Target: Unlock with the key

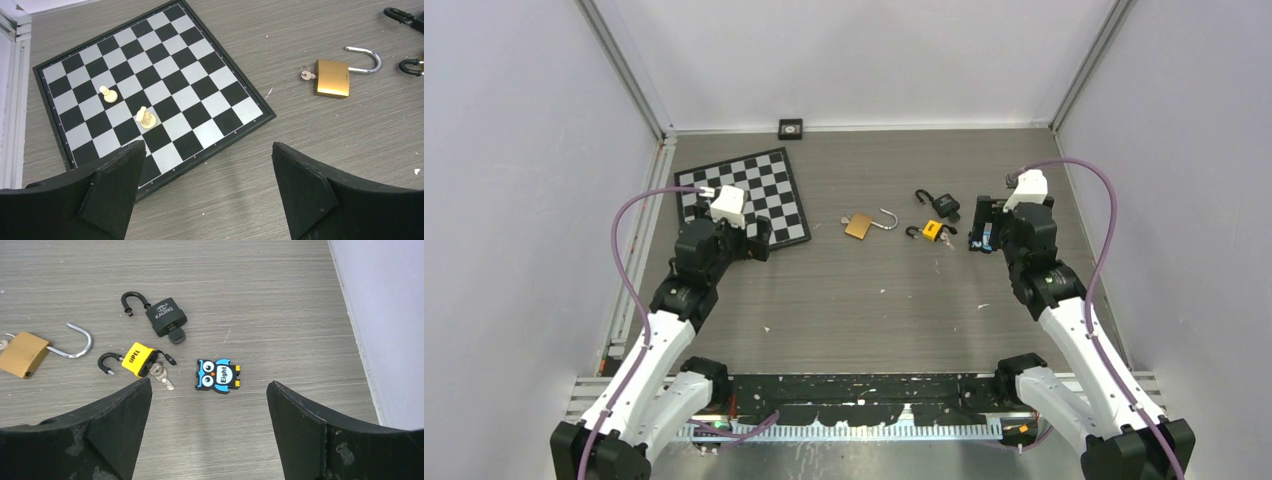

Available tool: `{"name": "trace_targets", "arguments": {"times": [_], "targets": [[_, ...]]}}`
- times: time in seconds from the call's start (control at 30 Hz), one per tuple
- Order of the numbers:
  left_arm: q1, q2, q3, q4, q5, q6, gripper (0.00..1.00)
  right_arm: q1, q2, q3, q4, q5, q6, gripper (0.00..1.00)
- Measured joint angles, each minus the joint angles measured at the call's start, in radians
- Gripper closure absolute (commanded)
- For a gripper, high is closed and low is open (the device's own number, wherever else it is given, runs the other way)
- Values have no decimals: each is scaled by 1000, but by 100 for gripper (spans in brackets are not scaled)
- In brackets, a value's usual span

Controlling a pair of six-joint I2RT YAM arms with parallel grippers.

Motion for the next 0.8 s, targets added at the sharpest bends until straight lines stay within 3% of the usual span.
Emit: {"name": "trace_targets", "arguments": {"times": [0.8], "targets": [[35, 21, -19, 18, 34, -3, 0, -12, -20, -70, 69, -1, -78, 10]]}}
